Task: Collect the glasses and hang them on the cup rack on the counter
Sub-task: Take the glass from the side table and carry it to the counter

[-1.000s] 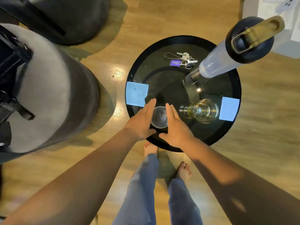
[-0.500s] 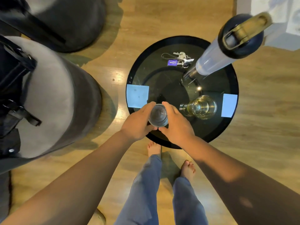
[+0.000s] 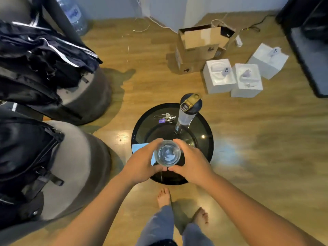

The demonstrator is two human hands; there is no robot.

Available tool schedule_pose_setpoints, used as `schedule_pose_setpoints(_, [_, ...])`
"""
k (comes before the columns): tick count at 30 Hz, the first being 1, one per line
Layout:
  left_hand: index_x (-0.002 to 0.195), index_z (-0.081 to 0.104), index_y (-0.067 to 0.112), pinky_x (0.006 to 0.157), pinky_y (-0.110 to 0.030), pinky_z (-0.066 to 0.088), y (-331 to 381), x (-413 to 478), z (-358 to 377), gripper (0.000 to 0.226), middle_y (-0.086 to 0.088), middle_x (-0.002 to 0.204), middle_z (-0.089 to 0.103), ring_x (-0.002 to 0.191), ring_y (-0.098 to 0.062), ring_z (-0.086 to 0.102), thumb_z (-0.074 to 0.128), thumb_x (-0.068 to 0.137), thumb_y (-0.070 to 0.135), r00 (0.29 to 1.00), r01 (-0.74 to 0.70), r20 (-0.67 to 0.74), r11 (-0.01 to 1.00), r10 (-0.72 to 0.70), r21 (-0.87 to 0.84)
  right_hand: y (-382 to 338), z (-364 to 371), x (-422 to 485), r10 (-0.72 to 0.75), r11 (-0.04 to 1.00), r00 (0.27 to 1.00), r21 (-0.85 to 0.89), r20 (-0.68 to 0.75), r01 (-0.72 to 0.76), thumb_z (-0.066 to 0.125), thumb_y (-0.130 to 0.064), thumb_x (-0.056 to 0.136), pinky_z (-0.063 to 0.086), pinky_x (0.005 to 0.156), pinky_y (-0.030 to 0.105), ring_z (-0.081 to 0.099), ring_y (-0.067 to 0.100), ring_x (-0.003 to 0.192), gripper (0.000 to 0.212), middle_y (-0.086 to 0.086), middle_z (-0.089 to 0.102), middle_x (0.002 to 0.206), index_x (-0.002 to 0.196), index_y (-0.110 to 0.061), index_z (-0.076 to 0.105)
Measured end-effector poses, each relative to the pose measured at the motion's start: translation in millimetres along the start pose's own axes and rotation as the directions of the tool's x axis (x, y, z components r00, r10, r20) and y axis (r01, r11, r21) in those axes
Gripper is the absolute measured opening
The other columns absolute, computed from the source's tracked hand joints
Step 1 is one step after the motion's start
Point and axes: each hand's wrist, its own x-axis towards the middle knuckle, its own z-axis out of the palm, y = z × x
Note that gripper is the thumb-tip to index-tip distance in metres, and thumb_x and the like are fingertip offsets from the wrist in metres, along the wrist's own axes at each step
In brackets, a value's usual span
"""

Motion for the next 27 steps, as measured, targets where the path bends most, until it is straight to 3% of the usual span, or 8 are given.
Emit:
schedule_pose_setpoints(2, [0.126,0.038,0.059,0.087,-0.016,0.044,30.0,-0.8,-6.1,0.075,0.04,0.117,0.054,0.108,0.012,0.054,0.081,0.065,0.049,0.998,-0.056,-0.013,0.998,0.056,-0.011,-4.0,-25.7,-18.2,-0.014,1.0,0.999,0.015,-0.033,0.015,0.086,-0.036,0.071,0.052,0.096,0.035,0.055,0.014,0.123,0.089,-0.009,0.058,0.136,0.144,-0.035,0.035])
schedule_pose_setpoints(5, [0.13,0.042,0.052,0.09,-0.02,0.049,72.3,0.9,-7.1,0.08,0.035,0.12,0.057,0.11,0.01,0.055,0.088,0.063,0.047,0.994,-0.112,0.0,0.993,0.112,-0.031,-5.1,-63.0,-48.4,-0.015,0.998,0.996,0.057,-0.087,0.02,0.085,-0.045,0.068,0.051,0.098,0.036,0.054,0.011,0.123,0.094,-0.011,0.057,0.137,0.146,-0.036,0.034])
schedule_pose_setpoints(10, [0.126,0.047,0.053,0.088,-0.017,0.052,156.6,1.8,2.3,0.076,0.031,0.119,0.062,0.106,0.006,0.062,0.089,0.062,0.052,0.969,-0.244,0.013,0.965,0.246,-0.098,3.3,-123.4,-112.0,0.013,0.979,0.975,0.202,-0.222,0.033,0.078,-0.078,0.045,0.042,0.083,0.011,0.049,-0.022,0.099,0.114,-0.039,0.048,0.121,0.143,-0.045,0.029])
schedule_pose_setpoints(12, [0.129,0.049,0.049,0.088,-0.02,0.053,191.8,-0.2,12.1,0.077,0.027,0.12,0.063,0.107,0.003,0.063,0.088,0.063,0.053,0.962,-0.266,0.03,0.955,0.272,-0.135,12.9,-149.0,-139.6,0.029,0.97,0.959,0.24,-0.282,0.042,0.08,-0.08,0.04,0.04,0.079,0.01,0.046,-0.029,0.093,0.114,-0.046,0.044,0.111,0.137,-0.05,0.03])
schedule_pose_setpoints(15, [0.135,0.049,0.038,0.089,-0.03,0.056,243.2,0.7,30.8,0.079,0.022,0.121,0.063,0.108,0.0,0.063,0.086,0.066,0.049,0.946,-0.301,0.071,0.941,0.315,-0.155,33.5,-189.1,-181.5,0.035,0.959,0.933,0.275,-0.358,0.069,0.082,-0.076,0.041,0.044,0.074,0.01,0.052,-0.024,0.096,0.098,-0.038,0.054,0.112,0.126,-0.054,0.037])
schedule_pose_setpoints(19, [0.135,0.049,0.035,0.09,-0.031,0.055,315.3,5.8,64.5,0.08,0.015,0.126,0.06,0.113,-0.004,0.06,0.079,0.065,0.059,0.92,-0.336,0.13,0.914,0.37,-0.227,67.4,-234.9,-237.6,0.078,0.94,0.872,0.326,-0.484,0.097,0.08,-0.081,0.039,0.049,0.07,0.01,0.057,-0.015,0.096,0.079,-0.024,0.065,0.114,0.106,-0.054,0.047])
schedule_pose_setpoints(23, [0.133,0.051,0.028,0.093,-0.039,0.055,381.2,16.6,110.7,0.074,0.002,0.128,0.06,0.114,-0.011,0.062,0.08,0.067,0.047,0.882,-0.35,0.197,0.876,0.428,-0.332,106.1,-269.9,-290.9,0.123,0.919,0.788,0.368,-0.604,0.139,0.077,-0.083,0.04,0.05,0.074,0.016,0.062,-0.008,0.094,0.073,-0.019,0.069,0.111,0.103,-0.059,0.049])
schedule_pose_setpoints(27, [0.126,0.055,0.028,0.094,-0.041,0.054,434.8,32.0,162.0,0.066,0.006,0.126,0.065,0.113,-0.012,0.063,0.08,0.068,0.048,0.846,-0.347,0.271,0.859,0.46,-0.376,143.8,-297.0,-336.3,0.191,0.888,0.707,0.427,-0.681,0.172,0.08,-0.074,0.05,0.049,0.076,0.02,0.065,0.001,0.092,0.063,-0.017,0.072,0.108,0.103,-0.055,0.053])
